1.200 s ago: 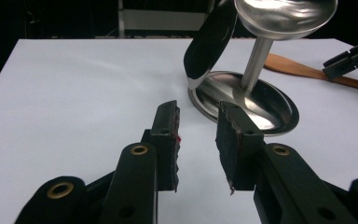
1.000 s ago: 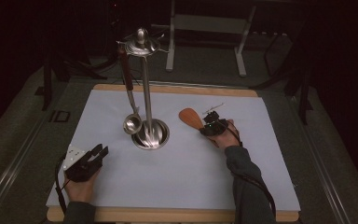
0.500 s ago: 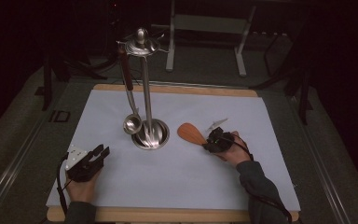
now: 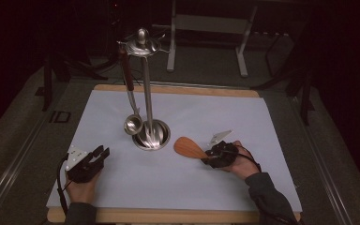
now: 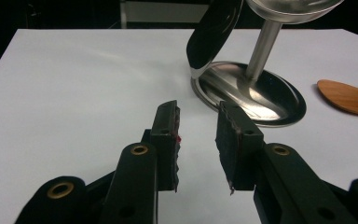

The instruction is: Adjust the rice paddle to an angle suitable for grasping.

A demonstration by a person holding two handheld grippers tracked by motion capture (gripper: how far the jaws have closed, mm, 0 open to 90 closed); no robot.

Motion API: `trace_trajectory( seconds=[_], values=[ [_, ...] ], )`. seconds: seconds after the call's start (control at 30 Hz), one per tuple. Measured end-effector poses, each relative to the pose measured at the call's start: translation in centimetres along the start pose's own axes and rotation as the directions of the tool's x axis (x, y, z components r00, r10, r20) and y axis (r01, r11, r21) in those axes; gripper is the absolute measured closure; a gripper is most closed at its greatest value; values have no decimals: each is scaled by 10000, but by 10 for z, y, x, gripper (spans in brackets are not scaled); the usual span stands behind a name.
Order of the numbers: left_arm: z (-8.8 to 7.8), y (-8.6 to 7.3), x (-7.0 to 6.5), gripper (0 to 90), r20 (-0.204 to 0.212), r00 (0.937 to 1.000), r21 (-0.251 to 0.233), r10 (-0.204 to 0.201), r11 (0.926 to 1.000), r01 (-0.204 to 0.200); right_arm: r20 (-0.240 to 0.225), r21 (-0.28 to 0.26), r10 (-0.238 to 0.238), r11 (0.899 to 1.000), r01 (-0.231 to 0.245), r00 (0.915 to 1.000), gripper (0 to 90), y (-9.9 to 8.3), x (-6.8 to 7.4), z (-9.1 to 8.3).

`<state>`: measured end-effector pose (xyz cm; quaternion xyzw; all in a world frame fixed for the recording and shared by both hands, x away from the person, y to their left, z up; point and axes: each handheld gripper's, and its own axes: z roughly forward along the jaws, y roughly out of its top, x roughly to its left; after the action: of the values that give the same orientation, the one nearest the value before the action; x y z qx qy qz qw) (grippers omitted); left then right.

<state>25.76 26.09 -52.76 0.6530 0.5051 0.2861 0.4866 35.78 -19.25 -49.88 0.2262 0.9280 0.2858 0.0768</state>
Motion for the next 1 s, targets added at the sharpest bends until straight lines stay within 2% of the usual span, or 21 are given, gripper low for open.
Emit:
trace_trajectory(
  seconds=[0.07,0.1,0.17,0.3,0.43,0.6,0.7,0.83,0.93,1.0],
  values=[
    [0,0,0,694,2,10000,-11,-9,10000,9,-96,-40,-86,10000,85,9999,778,-1,5,-6],
    [0,0,0,694,10,10000,-15,-4,10000,4,-97,150,-180,9997,181,9998,833,-2,8,-7],
    [0,0,0,694,11,10000,-24,-8,10000,8,-23,546,-451,9975,451,9990,897,-6,13,-7],
    [0,0,0,694,1,10000,-8,8,10000,-8,-302,910,-372,9951,398,9989,899,-15,16,-5],
    [0,0,0,694,-8,10000,21,8,10000,-8,-241,1225,-210,9922,238,9995,900,-21,12,-2],
    [0,0,0,694,-19,10000,10,5,10000,-5,295,1168,363,9924,-395,9989,900,-23,1,-4],
    [0,-1,0,694,-17,10000,12,-2,10000,2,660,1072,765,9907,-833,9949,900,-22,-9,-2],
    [0,-1,0,693,-17,10000,31,11,10000,-11,1441,1218,1209,9828,-1389,9821,900,-14,-30,2],
    [1,-1,0,693,-12,10000,29,9,10000,-9,2015,1097,1955,9692,-2204,9598,900,-8,-50,7],
    [1,-1,0,693,-10,10000,49,20,10000,-20,2369,988,2451,9566,-2743,9401,900,-3,-63,11]
  ],
)
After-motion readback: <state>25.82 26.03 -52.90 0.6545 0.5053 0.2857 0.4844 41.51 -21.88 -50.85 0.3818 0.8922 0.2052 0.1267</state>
